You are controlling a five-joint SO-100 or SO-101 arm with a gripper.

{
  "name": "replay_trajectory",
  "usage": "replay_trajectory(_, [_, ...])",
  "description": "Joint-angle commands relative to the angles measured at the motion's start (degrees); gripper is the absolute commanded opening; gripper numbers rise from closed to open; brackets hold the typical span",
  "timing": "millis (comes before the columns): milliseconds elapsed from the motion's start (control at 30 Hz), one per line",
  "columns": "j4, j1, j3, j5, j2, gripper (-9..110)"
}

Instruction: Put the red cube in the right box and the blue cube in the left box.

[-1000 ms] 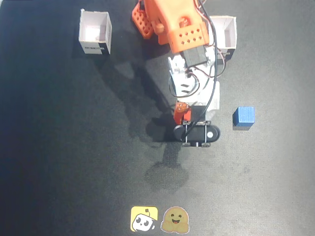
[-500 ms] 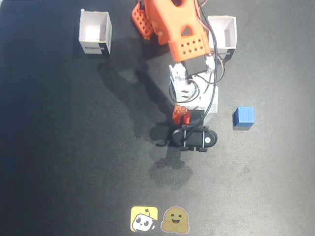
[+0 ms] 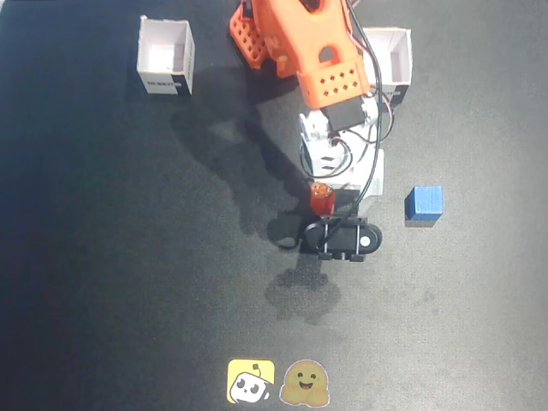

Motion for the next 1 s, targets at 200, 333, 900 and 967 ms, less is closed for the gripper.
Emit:
replay_trajectory(200, [0.3, 1.5, 1.1, -2.0, 5.7, 11])
replay_trajectory(333, [7.6, 5.3, -3.2, -6.8, 8.6, 11])
replay_trajectory(900, [20.9, 26.5, -11.8, -20.1, 12.7, 12])
replay_trajectory(967, [23.6, 28.3, -13.6, -21.0, 12.9, 12])
